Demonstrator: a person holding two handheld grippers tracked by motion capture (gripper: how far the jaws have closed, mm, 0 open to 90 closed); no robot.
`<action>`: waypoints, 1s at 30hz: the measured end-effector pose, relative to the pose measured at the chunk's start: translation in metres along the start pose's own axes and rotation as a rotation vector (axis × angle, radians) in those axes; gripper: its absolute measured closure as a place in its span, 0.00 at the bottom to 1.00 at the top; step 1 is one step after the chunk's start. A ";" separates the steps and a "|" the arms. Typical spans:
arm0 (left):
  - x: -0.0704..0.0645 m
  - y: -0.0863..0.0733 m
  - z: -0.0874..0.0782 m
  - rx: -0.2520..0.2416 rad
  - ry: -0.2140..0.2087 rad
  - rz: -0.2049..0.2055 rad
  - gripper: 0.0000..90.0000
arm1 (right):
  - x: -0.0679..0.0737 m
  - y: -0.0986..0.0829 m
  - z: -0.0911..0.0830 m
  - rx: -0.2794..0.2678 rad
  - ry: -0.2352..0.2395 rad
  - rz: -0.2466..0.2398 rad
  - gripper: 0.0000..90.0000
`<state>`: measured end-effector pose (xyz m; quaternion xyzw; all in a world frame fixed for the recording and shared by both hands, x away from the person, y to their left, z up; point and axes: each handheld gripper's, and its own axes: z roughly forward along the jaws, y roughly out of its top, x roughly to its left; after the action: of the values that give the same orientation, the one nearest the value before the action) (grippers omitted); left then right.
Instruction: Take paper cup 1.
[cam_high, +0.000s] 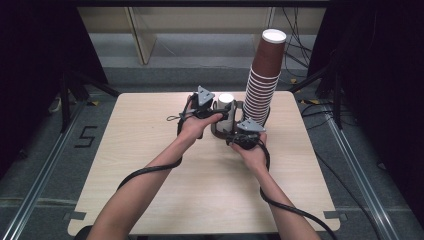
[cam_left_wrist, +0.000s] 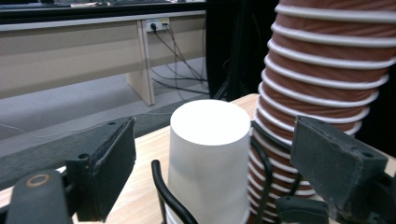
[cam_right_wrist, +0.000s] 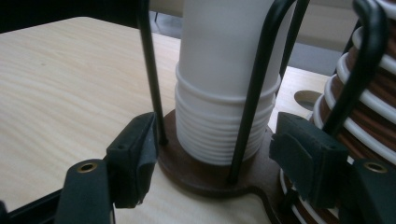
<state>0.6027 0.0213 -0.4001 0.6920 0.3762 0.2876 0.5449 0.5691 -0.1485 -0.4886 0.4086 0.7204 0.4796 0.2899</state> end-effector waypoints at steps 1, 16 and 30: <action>0.000 -0.001 0.002 0.000 0.000 -0.007 0.15 | 0.001 0.001 0.002 0.005 0.009 0.010 0.35; 0.002 0.001 0.012 -0.013 -0.007 0.015 0.16 | 0.013 0.000 0.025 -0.011 -0.130 0.043 0.35; 0.006 0.001 0.018 0.001 -0.008 -0.010 0.16 | 0.017 -0.002 0.038 -0.022 -0.167 0.078 0.32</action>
<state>0.6204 0.0164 -0.4030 0.6915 0.3777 0.2817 0.5475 0.5903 -0.1167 -0.5053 0.4719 0.6720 0.4626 0.3344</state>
